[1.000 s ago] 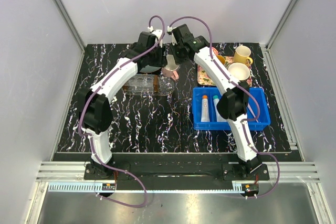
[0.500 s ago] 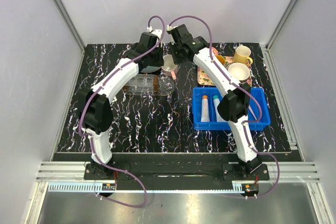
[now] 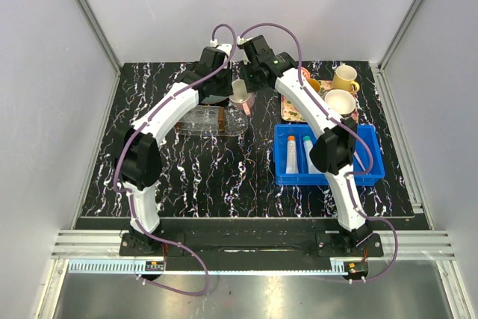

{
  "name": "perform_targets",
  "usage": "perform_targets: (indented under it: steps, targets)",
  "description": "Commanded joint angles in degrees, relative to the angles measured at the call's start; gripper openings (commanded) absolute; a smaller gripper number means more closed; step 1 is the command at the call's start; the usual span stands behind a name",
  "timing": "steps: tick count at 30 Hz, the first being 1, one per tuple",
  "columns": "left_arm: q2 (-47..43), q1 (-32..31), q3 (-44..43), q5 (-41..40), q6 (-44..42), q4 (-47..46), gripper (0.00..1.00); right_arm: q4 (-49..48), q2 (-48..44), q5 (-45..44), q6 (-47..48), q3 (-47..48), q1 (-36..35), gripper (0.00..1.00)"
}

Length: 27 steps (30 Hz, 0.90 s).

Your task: Prepare toiletry sets of a toothbrush and toothpaste on the tray

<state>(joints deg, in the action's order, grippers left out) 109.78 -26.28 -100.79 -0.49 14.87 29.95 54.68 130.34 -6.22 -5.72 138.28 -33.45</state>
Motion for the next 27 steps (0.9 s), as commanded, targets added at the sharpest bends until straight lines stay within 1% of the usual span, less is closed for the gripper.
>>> perform_targets:
  steps: [1, 4, 7, 11, 16, 18, 24, 27]
  targets:
    - [0.00, 0.09, -3.62, 0.76, -0.20, -0.77, 0.00, -4.40, -6.24, 0.42, 1.58, 0.94, 0.58, 0.33]
    - [0.35, 0.00, -3.80, 0.58, -0.11, -0.69, 0.00, -4.58, -6.42, 0.42, 1.58, 0.94, 0.58, 0.39]
    - [0.70, -0.08, -3.88, 0.67, 0.07, -0.77, 0.00, -4.40, -6.51, 0.77, 1.58, 0.77, 0.58, 0.40]
    - [1.40, -0.17, -5.02, 0.58, 0.16, -0.43, 0.00, -4.23, -6.77, 0.24, 1.58, 0.50, 0.58, 0.44]
    - [2.81, -0.26, -7.22, 0.67, 0.42, 1.51, 0.00, -4.23, -8.26, -2.39, 3.07, -1.16, 0.67, 0.45]
    - [3.60, -0.17, -7.84, -0.73, 0.42, 2.30, 0.00, -4.23, -8.88, -3.27, 3.43, -2.13, 0.93, 0.45]
    - [6.06, -0.35, -10.65, -1.70, -0.20, 5.02, 0.00, -5.02, -12.56, -4.15, 3.87, -8.19, 2.25, 0.45]
    - [6.50, -0.52, -11.18, -2.32, -0.37, 5.81, 0.00, -6.51, -15.90, -4.33, 3.96, -12.14, 3.57, 0.44]
